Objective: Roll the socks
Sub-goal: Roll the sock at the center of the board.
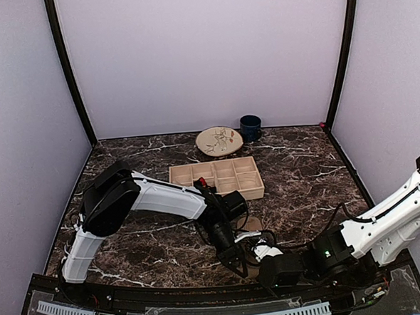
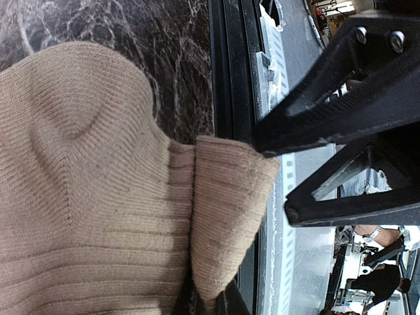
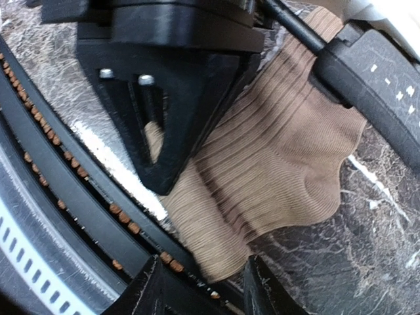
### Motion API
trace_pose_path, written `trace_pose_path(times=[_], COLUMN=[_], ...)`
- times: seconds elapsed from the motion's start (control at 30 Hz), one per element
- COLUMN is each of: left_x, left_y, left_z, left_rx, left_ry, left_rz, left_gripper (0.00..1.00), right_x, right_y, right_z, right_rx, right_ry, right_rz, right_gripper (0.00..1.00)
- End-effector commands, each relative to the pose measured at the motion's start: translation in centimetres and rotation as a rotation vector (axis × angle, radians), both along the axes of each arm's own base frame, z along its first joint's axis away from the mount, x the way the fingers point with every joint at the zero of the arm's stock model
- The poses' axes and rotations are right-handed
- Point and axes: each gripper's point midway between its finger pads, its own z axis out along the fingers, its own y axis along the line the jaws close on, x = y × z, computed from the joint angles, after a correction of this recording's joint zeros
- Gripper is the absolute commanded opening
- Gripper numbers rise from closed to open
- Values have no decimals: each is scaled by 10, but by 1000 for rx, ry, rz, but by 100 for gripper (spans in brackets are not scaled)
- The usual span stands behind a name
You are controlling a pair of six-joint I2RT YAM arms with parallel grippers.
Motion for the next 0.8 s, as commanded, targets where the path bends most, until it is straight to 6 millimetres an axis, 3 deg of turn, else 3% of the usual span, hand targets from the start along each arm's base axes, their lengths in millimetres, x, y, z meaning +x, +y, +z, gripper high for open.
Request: trace_pose_path(times=[0.0,0.23,0.77], left_x=[-1,-1,5], left_y=[8,8,8], left_z=[-7,-6,-5], left_rx=[35,31,25], left_ry=[14,22,39], left_rz=[-5,-5,8], left_gripper=[0,0,0], right_x=[14,23,15], right_y=[10,8,17], right_z=[8,4,-7], right_rx=[28,-2,-12], right_ry=[-47,-71,-41], right_rz=[-9,-3,61], right_gripper=[41,42,43])
